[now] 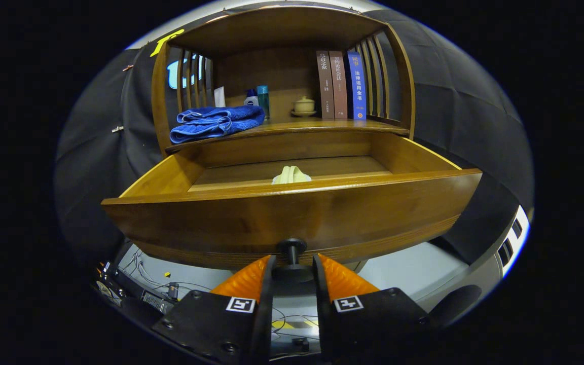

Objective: Pull open the drawer, take out the items inside it, and place them on the countertop above the cabinet.

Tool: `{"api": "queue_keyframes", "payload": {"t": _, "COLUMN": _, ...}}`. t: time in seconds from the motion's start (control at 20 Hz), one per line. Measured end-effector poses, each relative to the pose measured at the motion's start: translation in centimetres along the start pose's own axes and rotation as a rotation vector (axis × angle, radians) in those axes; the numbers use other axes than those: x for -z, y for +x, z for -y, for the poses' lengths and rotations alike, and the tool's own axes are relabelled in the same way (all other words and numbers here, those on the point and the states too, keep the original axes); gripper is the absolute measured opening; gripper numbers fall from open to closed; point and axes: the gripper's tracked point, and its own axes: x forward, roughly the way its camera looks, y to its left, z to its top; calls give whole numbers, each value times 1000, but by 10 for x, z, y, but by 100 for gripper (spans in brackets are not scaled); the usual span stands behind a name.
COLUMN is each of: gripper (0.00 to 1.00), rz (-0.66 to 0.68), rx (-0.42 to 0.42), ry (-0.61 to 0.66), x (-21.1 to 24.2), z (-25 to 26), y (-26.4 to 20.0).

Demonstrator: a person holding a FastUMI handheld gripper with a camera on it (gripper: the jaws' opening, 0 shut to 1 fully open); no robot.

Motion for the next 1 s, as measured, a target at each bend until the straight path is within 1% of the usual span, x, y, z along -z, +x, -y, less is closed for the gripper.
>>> {"api": "queue_keyframes", "payload": {"t": 0.05, "gripper": 42, "rz": 3, "rx": 0, "ry": -1, "x": 0, "z": 0, "y": 1}}
{"api": "queue_keyframes", "payload": {"t": 0.1, "gripper": 45, "rz": 4, "rx": -4, "ry": -1, "x": 0, "z": 0, "y": 0}}
{"api": "queue_keyframes", "payload": {"t": 0.25, "gripper": 78, "rz": 1, "rx": -16, "ry": -1, "x": 2, "z": -1, "y": -4}}
{"api": "queue_keyframes", "payload": {"t": 0.35, "gripper": 100, "rz": 5, "rx": -17, "ry": 14, "x": 1, "z": 1, "y": -15}}
{"api": "queue_keyframes", "payload": {"t": 0.45, "gripper": 99, "rz": 36, "rx": -17, "ry": 38, "x": -18, "z": 2, "y": -28}}
{"api": "queue_keyframes", "payload": {"t": 0.65, "gripper": 99, "rz": 65, "rx": -27, "ry": 17, "x": -71, "z": -2, "y": -40}}
{"api": "queue_keyframes", "payload": {"t": 0.8, "gripper": 99, "rz": 56, "rx": -50, "ry": 27, "x": -113, "z": -8, "y": -26}}
{"api": "queue_keyframes", "payload": {"t": 1.0, "gripper": 99, "rz": -7, "rx": -39, "ry": 21, "x": -149, "z": -10, "y": 18}}
